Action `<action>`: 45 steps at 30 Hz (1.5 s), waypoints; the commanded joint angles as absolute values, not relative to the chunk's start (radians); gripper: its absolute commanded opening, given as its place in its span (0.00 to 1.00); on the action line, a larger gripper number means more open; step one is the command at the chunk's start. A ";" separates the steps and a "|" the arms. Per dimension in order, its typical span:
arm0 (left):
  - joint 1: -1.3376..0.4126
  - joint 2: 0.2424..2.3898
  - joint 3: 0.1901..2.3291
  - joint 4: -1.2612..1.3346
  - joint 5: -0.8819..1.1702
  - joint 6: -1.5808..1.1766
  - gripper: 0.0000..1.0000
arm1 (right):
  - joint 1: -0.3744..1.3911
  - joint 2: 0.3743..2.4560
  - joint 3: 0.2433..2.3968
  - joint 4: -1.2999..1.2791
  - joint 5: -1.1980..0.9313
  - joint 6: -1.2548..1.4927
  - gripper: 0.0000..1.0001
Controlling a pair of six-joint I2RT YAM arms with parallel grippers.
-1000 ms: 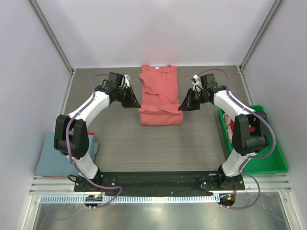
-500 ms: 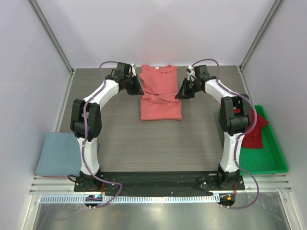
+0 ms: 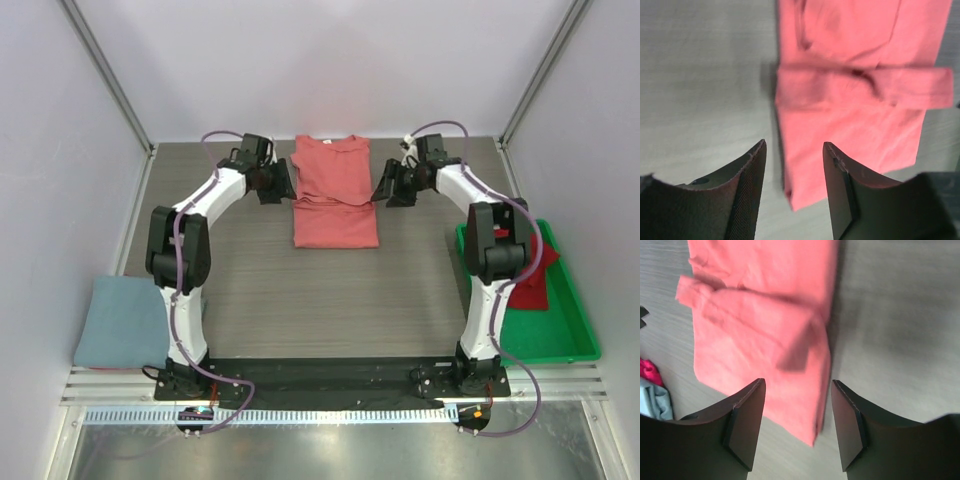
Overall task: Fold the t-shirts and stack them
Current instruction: Fold the tshirt
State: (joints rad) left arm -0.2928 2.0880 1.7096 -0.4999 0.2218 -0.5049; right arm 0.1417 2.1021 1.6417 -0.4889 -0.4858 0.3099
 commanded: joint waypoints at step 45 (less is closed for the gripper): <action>-0.311 2.057 1.347 -0.430 0.526 -0.689 0.43 | 0.095 2.019 1.144 -0.298 -0.752 0.670 0.52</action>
